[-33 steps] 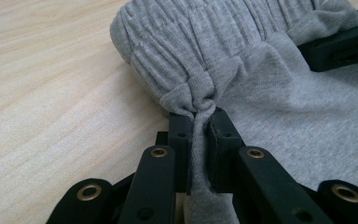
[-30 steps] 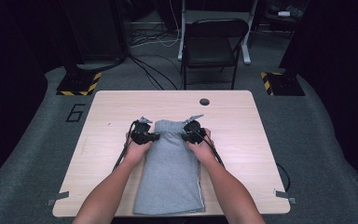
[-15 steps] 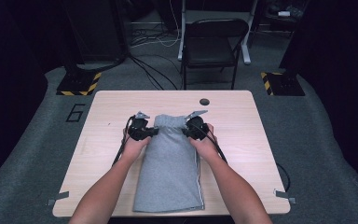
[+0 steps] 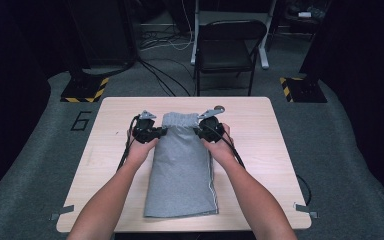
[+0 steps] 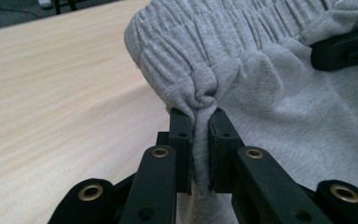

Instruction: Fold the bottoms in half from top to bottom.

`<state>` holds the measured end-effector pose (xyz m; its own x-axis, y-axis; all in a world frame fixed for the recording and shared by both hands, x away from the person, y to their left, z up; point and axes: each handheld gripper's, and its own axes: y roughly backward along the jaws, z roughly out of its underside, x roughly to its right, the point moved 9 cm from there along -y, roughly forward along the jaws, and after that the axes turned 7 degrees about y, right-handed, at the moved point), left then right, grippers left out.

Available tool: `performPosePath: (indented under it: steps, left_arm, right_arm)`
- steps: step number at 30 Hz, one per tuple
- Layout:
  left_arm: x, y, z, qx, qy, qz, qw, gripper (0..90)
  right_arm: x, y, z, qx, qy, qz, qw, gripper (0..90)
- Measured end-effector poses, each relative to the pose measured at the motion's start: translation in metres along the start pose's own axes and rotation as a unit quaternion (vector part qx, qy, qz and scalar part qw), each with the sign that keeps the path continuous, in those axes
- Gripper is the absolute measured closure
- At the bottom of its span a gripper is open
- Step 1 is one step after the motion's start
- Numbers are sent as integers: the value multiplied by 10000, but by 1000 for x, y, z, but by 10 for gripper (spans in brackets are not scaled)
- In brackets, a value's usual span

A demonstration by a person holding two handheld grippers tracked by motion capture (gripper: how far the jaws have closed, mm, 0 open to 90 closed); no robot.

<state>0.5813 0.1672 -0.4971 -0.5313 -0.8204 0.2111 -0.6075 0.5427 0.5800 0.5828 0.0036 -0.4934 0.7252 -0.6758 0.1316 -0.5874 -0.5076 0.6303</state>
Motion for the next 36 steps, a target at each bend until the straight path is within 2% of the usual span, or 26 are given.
performPosePath:
  steps: [2, 3, 4, 5, 8, 9, 10, 11, 12, 13, 14, 16, 19, 24, 28, 30, 36]
  left_arm:
    - [0, 3, -6, 75, -14, 0, 10000, 823]
    - [1, 5, -9, 98, -61, -3, 9999, 823]
    - [2, 8, -12, 135, -78, -11, 9999, 823]
    - [2, 8, -14, 179, -82, 6, 9998, 823]
    - [5, 11, -14, 165, -150, 55, 9997, 823]
    - [5, 11, -13, 179, -169, 75, 9997, 823]
    - [6, 11, -12, 151, -187, 80, 9997, 823]
    - [6, 11, -10, 123, -202, 98, 9997, 823]
    - [6, 10, -9, 166, -198, 104, 9996, 823]
    - [7, 10, -7, 142, -196, 110, 9996, 823]
    - [6, 10, -5, 100, -215, 104, 9997, 823]
    - [7, 9, -3, 93, -214, 146, 9996, 823]
    - [9, 10, 2, 16, -272, 235, 9994, 822]
    - [14, 15, 5, -28, -390, 289, 9988, 822]
    - [18, 19, 9, 13, -398, 379, 9985, 822]
    - [19, 21, 13, 23, -333, 393, 9987, 822]
    - [20, 22, 24, -42, -339, 413, 9986, 822]
  right_arm:
    - [3, 3, -6, 104, 88, 75, 9999, 837]
    - [3, 5, -8, 120, 106, 42, 9999, 837]
    - [3, 7, -11, 141, 58, 72, 9999, 837]
    - [4, 10, -15, 226, 142, 107, 9996, 837]
    - [3, 14, -16, 282, 219, 108, 9993, 835]
    - [4, 15, -14, 252, 316, 111, 9991, 835]
    - [4, 14, -14, 266, 347, 119, 9990, 835]
    - [1, 15, -11, 188, 260, 96, 9994, 835]
    - [3, 14, -11, 237, 450, 120, 9986, 834]
    - [2, 14, -9, 216, 513, 138, 9984, 834]
    - [0, 14, -8, 221, 474, 131, 9985, 833]
    - [-1, 14, -4, 194, 630, 112, 9978, 832]
    - [-2, 14, 0, 207, 689, 89, 9974, 831]
    - [-6, 16, 7, 254, 644, 48, 9976, 831]
    - [-8, 21, 10, 355, 669, 16, 9971, 831]
    - [-11, 23, 12, 370, 613, -25, 9974, 831]
    - [-21, 27, 17, 413, 862, -32, 9954, 830]
